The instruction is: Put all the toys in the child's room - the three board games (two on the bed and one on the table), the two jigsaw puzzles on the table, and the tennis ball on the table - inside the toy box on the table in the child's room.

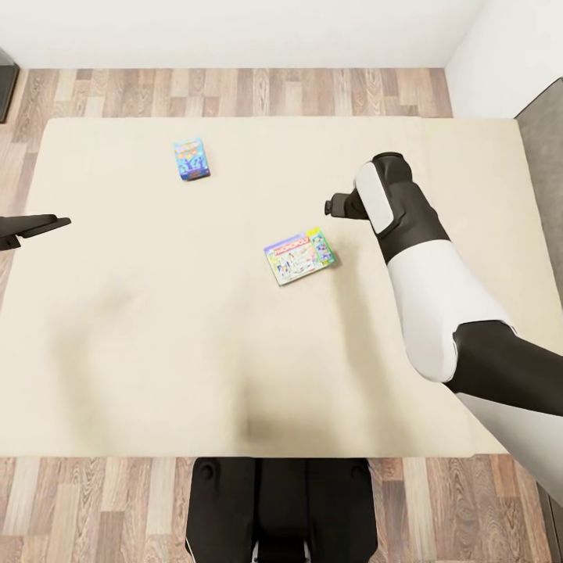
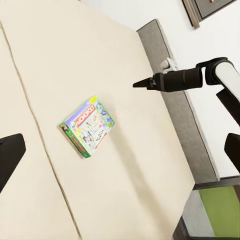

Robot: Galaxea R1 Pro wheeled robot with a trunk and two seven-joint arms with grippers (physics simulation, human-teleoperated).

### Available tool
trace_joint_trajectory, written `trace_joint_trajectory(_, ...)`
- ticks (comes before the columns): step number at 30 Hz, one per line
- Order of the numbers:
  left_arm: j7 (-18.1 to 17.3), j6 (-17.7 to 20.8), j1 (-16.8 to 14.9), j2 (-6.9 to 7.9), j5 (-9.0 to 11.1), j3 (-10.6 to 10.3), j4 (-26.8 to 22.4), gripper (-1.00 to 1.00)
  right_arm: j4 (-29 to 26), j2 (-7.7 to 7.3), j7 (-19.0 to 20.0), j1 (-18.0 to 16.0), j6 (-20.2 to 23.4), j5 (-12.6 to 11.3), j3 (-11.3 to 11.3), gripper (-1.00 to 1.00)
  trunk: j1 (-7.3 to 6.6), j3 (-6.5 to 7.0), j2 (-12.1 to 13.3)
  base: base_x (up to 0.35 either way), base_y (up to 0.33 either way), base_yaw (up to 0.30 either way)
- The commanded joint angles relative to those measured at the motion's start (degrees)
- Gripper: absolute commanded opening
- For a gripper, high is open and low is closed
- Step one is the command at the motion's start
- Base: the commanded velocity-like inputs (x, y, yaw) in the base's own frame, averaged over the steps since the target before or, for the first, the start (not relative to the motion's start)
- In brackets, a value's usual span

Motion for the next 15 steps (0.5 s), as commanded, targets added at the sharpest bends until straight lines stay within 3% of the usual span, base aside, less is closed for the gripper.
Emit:
trace_joint_trajectory(1,-0.25,0.61,-0.03,0.02,-0.08,-0.03,0.01,1.0,-0.07,0.02,-0.53,-0.07,0.59,-0.59,-0.02,1.0,0.03,-0.16,-0.09,0.0,0.0,0.0)
trace_joint_trajectory(15,-0.25,0.61,-0.03,0.1,-0.03,-0.06,0.01,1.0,0.15,0.02,-0.48,-2.88,1.71,-0.65,-0.08,1.0,0.03,-1.48,-0.09,0.0,0.0,0.0)
